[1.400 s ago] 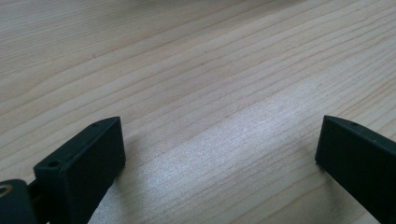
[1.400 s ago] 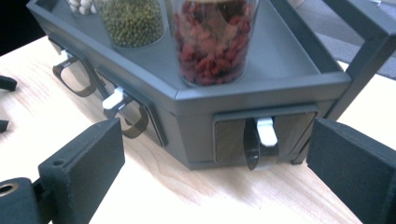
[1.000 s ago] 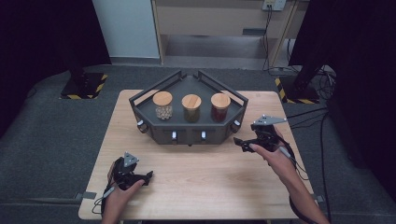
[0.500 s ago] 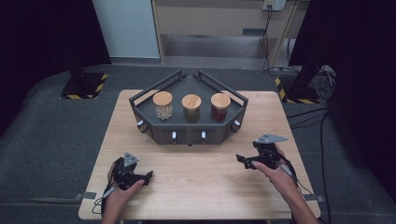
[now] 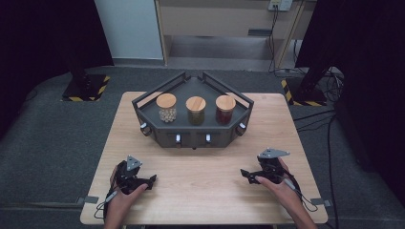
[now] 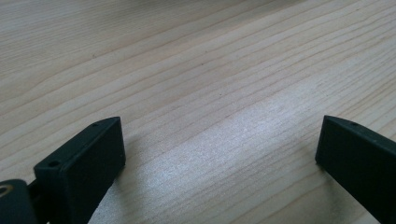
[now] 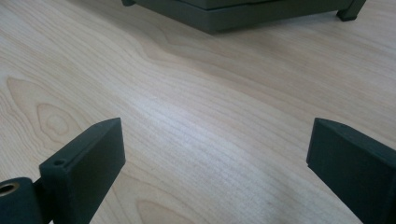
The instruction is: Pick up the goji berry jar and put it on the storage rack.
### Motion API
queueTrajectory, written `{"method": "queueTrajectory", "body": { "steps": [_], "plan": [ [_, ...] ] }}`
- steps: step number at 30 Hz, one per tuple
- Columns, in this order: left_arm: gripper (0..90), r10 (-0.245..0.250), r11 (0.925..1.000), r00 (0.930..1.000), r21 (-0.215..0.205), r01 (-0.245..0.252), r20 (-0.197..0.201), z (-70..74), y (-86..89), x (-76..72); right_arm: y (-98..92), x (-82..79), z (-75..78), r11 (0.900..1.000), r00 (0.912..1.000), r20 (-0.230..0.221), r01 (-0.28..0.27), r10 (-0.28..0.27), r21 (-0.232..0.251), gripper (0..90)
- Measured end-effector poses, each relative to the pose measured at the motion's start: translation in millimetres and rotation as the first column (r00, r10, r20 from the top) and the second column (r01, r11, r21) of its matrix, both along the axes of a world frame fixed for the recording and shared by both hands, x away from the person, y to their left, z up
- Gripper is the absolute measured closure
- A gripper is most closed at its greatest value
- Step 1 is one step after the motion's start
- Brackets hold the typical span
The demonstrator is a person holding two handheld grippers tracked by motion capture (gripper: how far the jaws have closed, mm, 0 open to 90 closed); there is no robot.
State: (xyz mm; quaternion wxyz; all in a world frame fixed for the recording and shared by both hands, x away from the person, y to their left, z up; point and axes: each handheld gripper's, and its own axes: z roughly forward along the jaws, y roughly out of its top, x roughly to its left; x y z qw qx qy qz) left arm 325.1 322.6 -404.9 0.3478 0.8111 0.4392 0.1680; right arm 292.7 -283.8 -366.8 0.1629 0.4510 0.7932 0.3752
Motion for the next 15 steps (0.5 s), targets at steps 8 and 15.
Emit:
{"method": "queueTrajectory", "body": {
  "steps": [8,15],
  "plan": [
    [0.0,0.0,1.0,1.0,0.0,0.0,0.0,0.0,-0.1,-0.1,3.6,-7.0,-9.9,1.0,0.9999,-0.016,-0.005,0.005,-0.007,4.7],
    [0.0,0.002,1.0,1.0,0.002,-0.002,0.001,0.0,-0.5,-0.4,8.7,-11.2,-16.8,1.0,0.9996,-0.023,-0.013,0.013,-0.014,4.6]
  ]
}}
